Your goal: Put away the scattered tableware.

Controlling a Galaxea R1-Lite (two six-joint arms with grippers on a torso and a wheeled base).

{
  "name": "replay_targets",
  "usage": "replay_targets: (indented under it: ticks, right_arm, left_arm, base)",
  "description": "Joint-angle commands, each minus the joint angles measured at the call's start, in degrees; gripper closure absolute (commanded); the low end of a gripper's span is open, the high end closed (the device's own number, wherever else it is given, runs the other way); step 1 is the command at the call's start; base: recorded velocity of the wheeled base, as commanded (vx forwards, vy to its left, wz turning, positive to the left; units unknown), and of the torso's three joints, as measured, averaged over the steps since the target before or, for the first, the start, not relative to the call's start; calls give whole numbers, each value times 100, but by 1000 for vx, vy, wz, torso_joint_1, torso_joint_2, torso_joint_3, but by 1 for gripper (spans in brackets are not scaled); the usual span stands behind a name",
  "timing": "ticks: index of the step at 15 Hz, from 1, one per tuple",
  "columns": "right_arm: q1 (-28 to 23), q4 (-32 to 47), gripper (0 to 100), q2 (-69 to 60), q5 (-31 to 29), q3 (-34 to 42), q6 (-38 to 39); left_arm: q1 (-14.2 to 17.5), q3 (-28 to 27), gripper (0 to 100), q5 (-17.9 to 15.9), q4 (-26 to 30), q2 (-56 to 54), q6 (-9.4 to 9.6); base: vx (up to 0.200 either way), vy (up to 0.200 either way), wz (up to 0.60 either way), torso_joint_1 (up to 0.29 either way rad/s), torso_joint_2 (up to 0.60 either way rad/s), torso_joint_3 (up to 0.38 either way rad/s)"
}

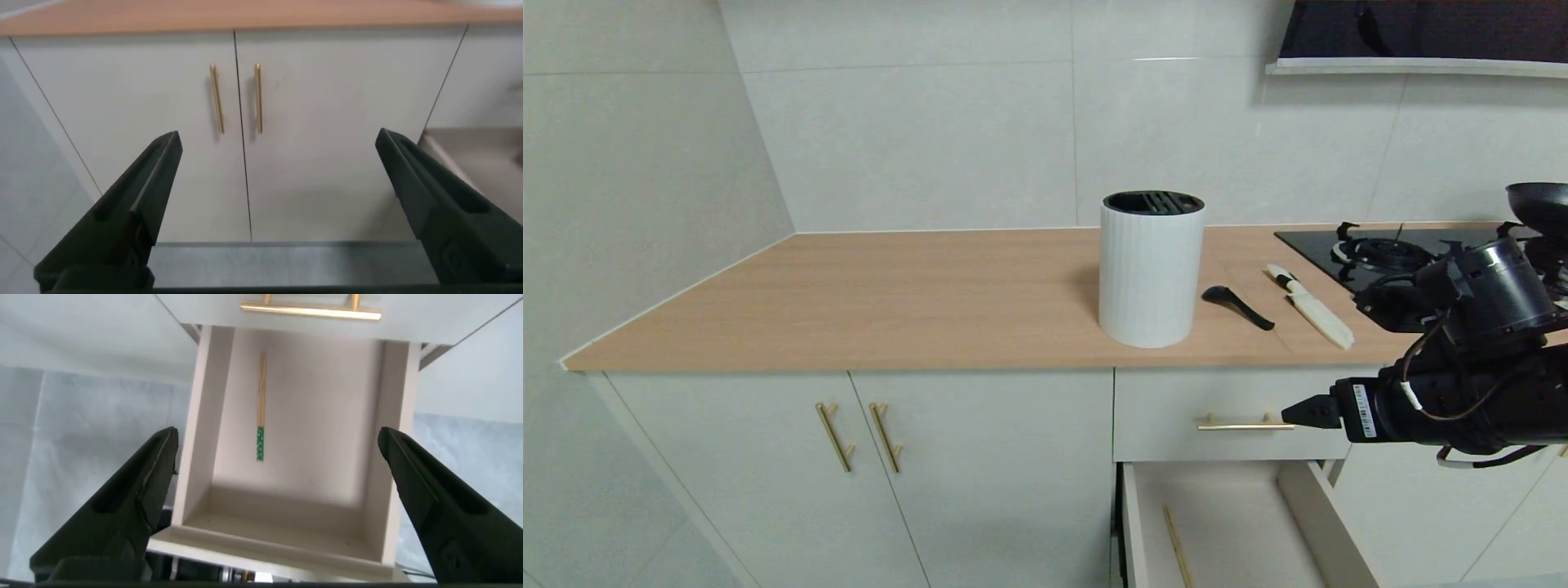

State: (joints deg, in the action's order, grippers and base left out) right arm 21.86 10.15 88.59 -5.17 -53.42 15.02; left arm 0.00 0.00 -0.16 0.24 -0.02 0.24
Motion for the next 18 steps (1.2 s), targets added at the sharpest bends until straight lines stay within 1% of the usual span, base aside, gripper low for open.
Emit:
replay_targets:
  ticks: [1,5,8,10,12,14,15,16,18]
  right_arm:
    - [3,4,0,27,-2,-2,1]
    - [3,-5,0,53,-2,7,1]
    - [3,-5,0,53,-2,7,1]
    - [3,-84,0,106,-107,-2,1]
    - [-138,-356,0,264,-134,-28,-17]
    - [-744,-1455,0,888,-72,-345,-605]
    - [-911,-1921,0,1213,-72,-573,-728]
    - [-999,-2176,0,1512,-63,-863,-825]
    - [-1070,-2237,0,2004,-2,-1408,-1054]
  left_arm:
    - [0,0,0,-2,2,2,2]
    - [0,0,0,-2,2,2,2]
    - [0,0,0,-2,2,2,2]
    - [0,0,0,-2,2,2,2]
    - [0,0,0,-2,2,2,2]
    - [0,0,0,-2,2,2,2]
    - [0,0,0,-2,2,2,2]
    - [0,0,0,-2,2,2,2]
    - [0,0,0,-2,2,2,2]
  base:
    - [0,0,0,212,-515,-281]
    - [0,0,0,209,-477,-267]
    - [0,0,0,59,-126,-76]
    - [0,0,0,0,0,0]
    - [0,0,0,0,0,0]
    - [0,0,0,0,0,0]
    - [0,0,0,0,0,0]
    - [0,0,0,0,0,0]
    - [0,0,0,0,0,0]
